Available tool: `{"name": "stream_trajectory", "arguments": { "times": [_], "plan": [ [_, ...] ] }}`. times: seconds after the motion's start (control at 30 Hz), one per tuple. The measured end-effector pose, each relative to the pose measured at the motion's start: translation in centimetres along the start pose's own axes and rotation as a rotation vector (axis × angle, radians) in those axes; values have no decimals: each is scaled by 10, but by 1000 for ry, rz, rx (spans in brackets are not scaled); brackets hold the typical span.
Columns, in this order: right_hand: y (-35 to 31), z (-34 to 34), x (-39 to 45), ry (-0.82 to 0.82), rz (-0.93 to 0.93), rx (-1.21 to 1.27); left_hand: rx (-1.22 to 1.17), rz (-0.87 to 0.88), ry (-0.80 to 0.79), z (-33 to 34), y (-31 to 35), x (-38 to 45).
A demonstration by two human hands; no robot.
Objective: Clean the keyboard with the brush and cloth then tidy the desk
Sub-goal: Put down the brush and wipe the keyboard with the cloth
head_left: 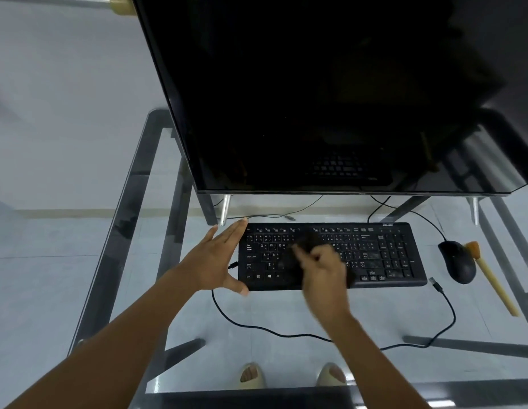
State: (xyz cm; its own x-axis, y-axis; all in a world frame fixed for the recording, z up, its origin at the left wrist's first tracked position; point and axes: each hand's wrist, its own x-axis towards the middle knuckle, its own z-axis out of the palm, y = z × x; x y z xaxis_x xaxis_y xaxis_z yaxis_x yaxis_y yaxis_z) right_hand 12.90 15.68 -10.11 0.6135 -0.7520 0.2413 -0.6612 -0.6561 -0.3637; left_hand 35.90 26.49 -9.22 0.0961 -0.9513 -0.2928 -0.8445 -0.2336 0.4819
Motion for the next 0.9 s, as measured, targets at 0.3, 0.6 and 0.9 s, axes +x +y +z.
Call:
{"name": "stream_trajectory", "arguments": {
  "times": [0.3,0.6,0.9],
  "plan": [
    [-53,19,-19,-212,-224,132,15,3,43,1,-5,-6],
    [-73,19,-12,-168,-99,130,-7,8,43,0,-1,-4],
    [-22,9,0,-4,186,63,-20,-26,9,0,-3,-6]
  ]
}}
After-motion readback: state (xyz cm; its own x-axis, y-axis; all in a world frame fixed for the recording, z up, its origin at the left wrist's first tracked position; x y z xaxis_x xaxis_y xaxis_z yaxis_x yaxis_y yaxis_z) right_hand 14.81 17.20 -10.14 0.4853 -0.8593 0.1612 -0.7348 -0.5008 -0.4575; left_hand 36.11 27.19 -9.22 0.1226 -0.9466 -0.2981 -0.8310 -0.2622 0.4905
